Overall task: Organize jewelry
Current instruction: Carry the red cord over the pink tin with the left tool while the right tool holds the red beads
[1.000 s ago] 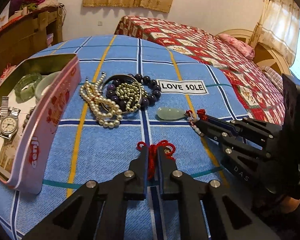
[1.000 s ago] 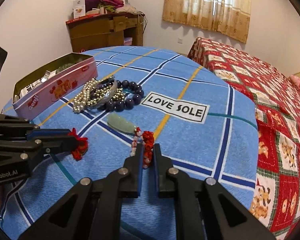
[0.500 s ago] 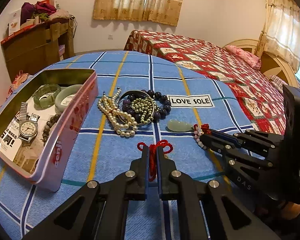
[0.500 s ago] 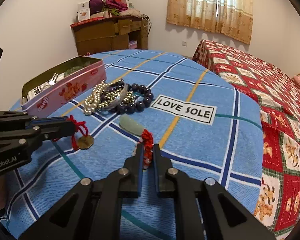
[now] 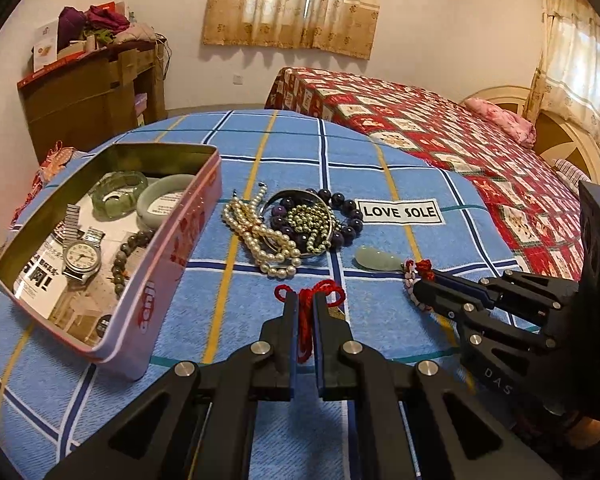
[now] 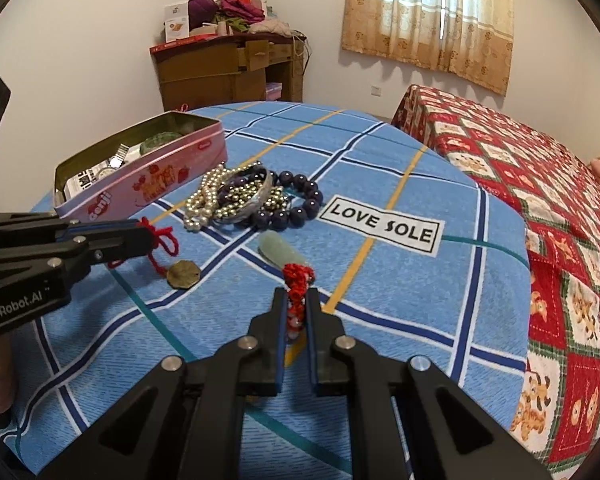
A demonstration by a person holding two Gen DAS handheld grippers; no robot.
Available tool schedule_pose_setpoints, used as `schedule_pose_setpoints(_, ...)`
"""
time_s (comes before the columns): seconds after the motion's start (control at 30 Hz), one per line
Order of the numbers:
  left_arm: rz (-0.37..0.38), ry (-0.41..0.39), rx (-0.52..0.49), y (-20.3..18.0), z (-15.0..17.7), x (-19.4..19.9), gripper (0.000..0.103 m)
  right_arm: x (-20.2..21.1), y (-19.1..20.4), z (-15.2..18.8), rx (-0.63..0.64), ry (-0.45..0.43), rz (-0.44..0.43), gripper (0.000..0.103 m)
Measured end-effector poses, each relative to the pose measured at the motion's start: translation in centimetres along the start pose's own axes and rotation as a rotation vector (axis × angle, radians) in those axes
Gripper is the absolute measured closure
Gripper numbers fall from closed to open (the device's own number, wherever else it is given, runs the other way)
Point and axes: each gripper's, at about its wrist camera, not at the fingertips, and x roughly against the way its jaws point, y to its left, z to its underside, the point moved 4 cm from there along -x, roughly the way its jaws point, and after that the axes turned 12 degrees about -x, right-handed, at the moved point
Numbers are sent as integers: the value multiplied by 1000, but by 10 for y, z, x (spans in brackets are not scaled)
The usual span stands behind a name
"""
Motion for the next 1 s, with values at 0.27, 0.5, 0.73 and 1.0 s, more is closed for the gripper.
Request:
schedule_pose_setpoints(0.27, -10, -28, 6, 5, -4, 11, 98, 4, 7, -3, 13, -9, -8, 92)
schedule_pose_setpoints(0.5, -39, -61, 21, 15, -11, 25, 98, 5, 12, -5, 26, -11, -10, 92)
schedule_pose_setpoints(0.73, -74, -80, 43, 28, -14, 36, 98, 10, 18, -15, 38, -30, -17, 92)
schedule_pose_setpoints(1.0, -122, -115, 49, 44, -23, 52, 98, 16, 37, -35, 76, -64, -45, 92)
